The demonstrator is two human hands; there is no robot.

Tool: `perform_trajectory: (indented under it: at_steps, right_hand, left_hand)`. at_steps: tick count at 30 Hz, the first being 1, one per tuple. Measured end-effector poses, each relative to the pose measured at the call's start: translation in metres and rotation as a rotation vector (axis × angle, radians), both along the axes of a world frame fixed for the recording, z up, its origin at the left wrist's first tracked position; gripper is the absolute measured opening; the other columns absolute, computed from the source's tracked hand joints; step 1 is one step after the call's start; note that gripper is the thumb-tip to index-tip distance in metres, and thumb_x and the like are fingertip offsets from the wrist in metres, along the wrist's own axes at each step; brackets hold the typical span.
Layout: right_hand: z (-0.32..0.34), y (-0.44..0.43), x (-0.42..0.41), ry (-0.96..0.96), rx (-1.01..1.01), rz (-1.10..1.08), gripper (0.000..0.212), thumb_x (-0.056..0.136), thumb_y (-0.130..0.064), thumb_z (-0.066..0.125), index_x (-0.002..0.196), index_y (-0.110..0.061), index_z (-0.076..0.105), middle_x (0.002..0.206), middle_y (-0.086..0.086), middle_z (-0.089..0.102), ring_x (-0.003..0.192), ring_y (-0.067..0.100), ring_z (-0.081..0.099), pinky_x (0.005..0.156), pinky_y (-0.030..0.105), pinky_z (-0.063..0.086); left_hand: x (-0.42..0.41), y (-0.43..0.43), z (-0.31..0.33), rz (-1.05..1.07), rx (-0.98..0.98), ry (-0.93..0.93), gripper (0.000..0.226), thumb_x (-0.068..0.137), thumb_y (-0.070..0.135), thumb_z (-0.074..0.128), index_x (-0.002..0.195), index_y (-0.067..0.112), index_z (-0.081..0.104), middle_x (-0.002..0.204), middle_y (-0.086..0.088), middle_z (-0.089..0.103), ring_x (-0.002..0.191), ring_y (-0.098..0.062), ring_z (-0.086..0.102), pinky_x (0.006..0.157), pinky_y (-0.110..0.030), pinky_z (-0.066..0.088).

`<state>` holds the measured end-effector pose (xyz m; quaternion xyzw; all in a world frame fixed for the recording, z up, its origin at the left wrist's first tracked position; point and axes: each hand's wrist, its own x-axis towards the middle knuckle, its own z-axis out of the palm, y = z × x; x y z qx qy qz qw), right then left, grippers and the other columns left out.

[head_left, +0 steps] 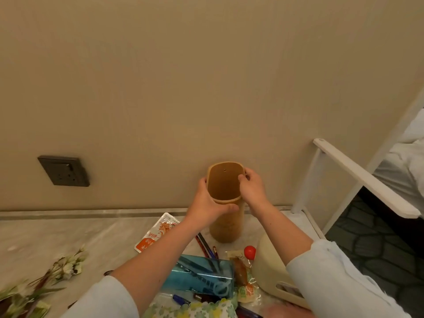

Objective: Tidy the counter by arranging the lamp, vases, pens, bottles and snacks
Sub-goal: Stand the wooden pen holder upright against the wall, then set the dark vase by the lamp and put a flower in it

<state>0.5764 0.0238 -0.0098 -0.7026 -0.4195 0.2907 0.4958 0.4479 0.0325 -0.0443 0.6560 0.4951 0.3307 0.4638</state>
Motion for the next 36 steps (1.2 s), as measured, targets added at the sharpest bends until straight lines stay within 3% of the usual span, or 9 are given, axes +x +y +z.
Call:
perform_trajectory:
  at_steps: [5, 10, 15, 20, 23, 27, 29, 33, 36]
  right_hand:
    - [-0.01, 0.006, -0.001, 0.022, 0.023, -0.002, 0.028, 0.103, -0.015, 0.038, 0.115, -0.019, 0.063, 0.11, 0.0, 0.065, 0.1, 0.017, 0.059, 0.088, 0.03, 0.047]
    - [-0.017, 0.002, -0.009, 0.058, 0.025, -0.019, 0.021, 0.104, -0.019, 0.036, 0.11, -0.026, 0.055, 0.106, -0.004, 0.06, 0.101, 0.015, 0.057, 0.089, 0.031, 0.047]
    - [-0.019, -0.012, -0.012, 0.113, -0.051, 0.0, 0.019, 0.104, -0.022, 0.038, 0.118, -0.023, 0.05, 0.121, 0.004, 0.059, 0.104, 0.017, 0.055, 0.092, 0.035, 0.048]
    - [-0.011, -0.035, -0.021, 0.183, -0.071, -0.029, 0.058, 0.099, -0.028, 0.051, 0.15, -0.024, 0.025, 0.153, 0.004, 0.035, 0.136, 0.027, 0.041, 0.109, 0.047, 0.039]
    - [-0.006, -0.061, -0.03, 0.132, 0.022, -0.098, 0.062, 0.095, -0.024, 0.057, 0.149, -0.026, 0.026, 0.156, 0.002, 0.026, 0.14, 0.024, 0.033, 0.112, 0.047, 0.036]
    - [0.001, -0.098, -0.052, 0.094, 0.214, -0.057, 0.041, 0.095, -0.012, 0.052, 0.132, -0.027, 0.047, 0.137, -0.004, 0.047, 0.119, 0.01, 0.045, 0.095, 0.027, 0.039]
    - [0.003, -0.111, -0.066, 0.099, 0.215, 0.017, 0.034, 0.096, -0.01, 0.051, 0.125, -0.026, 0.054, 0.125, -0.006, 0.054, 0.113, 0.01, 0.051, 0.089, 0.025, 0.04]
    - [0.001, -0.121, -0.097, 0.081, 0.173, 0.15, 0.027, 0.097, -0.01, 0.049, 0.118, -0.025, 0.058, 0.11, -0.01, 0.058, 0.096, 0.0, 0.053, 0.073, 0.016, 0.04]
    - [-0.005, -0.126, -0.123, 0.093, 0.129, 0.244, 0.025, 0.096, -0.009, 0.05, 0.116, -0.021, 0.06, 0.11, -0.007, 0.062, 0.102, 0.005, 0.057, 0.081, 0.018, 0.045]
  left_hand:
    - [-0.003, 0.003, -0.002, 0.026, 0.021, 0.05, 0.109, 0.041, 0.057, 0.087, 0.129, 0.038, 0.026, 0.122, 0.011, 0.056, 0.113, -0.014, 0.057, 0.093, -0.045, 0.052]
    - [-0.009, -0.003, -0.002, 0.015, 0.036, 0.075, 0.109, 0.046, 0.052, 0.089, 0.133, 0.037, 0.024, 0.124, 0.012, 0.054, 0.115, -0.014, 0.055, 0.095, -0.045, 0.051]
    - [-0.012, -0.015, 0.0, -0.011, 0.017, 0.067, 0.11, 0.052, 0.046, 0.09, 0.137, 0.038, 0.021, 0.132, 0.009, 0.05, 0.122, -0.016, 0.051, 0.101, -0.046, 0.047]
    - [-0.028, -0.029, 0.012, 0.005, -0.057, 0.032, 0.119, 0.065, 0.03, 0.088, 0.15, 0.029, 0.005, 0.15, 0.001, 0.036, 0.138, -0.022, 0.035, 0.107, -0.039, 0.034]
    - [-0.044, -0.042, 0.021, 0.074, -0.073, -0.006, 0.098, 0.073, 0.028, 0.082, 0.149, 0.024, 0.019, 0.144, -0.002, 0.042, 0.131, -0.019, 0.042, 0.103, -0.037, 0.039]
    - [-0.071, -0.065, 0.032, 0.107, -0.048, -0.058, 0.052, 0.086, 0.024, 0.07, 0.132, 0.021, 0.047, 0.125, 0.003, 0.057, 0.109, -0.011, 0.056, 0.082, -0.024, 0.044]
    - [-0.088, -0.078, 0.034, 0.117, -0.021, -0.072, 0.038, 0.088, 0.023, 0.067, 0.124, 0.022, 0.055, 0.119, 0.005, 0.061, 0.107, -0.01, 0.058, 0.082, -0.025, 0.047]
    - [-0.123, -0.098, 0.033, 0.18, 0.029, -0.109, 0.025, 0.09, 0.017, 0.064, 0.114, 0.024, 0.062, 0.11, 0.006, 0.065, 0.103, -0.008, 0.061, 0.083, -0.025, 0.052]
    - [-0.151, -0.112, 0.031, 0.265, 0.055, -0.111, 0.023, 0.09, 0.015, 0.063, 0.113, 0.023, 0.063, 0.107, 0.007, 0.067, 0.101, -0.006, 0.061, 0.086, -0.025, 0.052]
